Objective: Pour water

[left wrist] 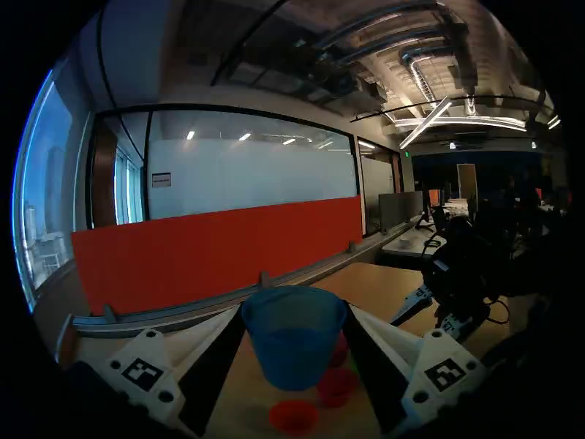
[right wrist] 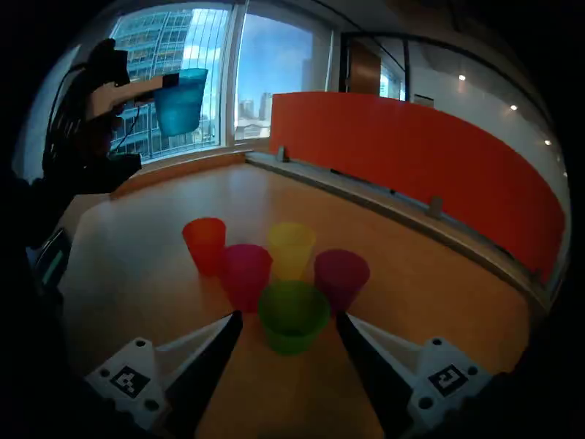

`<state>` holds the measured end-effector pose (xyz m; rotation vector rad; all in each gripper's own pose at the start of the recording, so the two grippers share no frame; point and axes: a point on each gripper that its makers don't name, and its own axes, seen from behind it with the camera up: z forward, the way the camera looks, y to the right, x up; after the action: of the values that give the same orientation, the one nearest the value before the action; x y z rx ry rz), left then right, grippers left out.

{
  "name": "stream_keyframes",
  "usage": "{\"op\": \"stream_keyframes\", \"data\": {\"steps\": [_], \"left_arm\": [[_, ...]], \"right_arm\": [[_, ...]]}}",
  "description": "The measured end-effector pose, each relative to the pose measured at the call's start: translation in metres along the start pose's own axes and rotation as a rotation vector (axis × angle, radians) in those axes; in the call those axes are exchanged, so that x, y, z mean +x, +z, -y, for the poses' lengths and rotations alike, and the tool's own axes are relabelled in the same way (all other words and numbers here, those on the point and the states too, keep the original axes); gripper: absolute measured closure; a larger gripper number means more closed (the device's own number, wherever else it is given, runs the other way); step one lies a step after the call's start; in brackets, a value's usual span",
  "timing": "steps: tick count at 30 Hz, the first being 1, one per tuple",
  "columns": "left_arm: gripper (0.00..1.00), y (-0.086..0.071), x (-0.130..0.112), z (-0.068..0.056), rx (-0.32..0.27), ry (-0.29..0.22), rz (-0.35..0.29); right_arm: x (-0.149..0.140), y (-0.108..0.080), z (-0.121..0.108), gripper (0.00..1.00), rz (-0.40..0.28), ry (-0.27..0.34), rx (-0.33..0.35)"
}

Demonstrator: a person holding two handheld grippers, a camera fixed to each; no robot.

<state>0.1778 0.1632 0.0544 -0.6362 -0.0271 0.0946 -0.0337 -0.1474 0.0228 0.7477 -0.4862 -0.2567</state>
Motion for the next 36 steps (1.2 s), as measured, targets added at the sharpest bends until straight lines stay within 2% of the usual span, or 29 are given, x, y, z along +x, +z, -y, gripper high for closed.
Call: {"op": "stream_keyframes", "data": {"steps": [12, 36], "left_arm": [[0.11, -0.006, 0.001, 0.003, 0.009, 0.015, 0.01], [0.11, -0.01, -0.005, 0.012, 0.02, 0.018, 0.02]], "right_arm": [[-0.014, 0.02, -0.006, 0.01, 0.032, 0.032, 0.0], [-0.023, 0.051, -0.007, 0.0, 0.071, 0.048, 0.006]]}}
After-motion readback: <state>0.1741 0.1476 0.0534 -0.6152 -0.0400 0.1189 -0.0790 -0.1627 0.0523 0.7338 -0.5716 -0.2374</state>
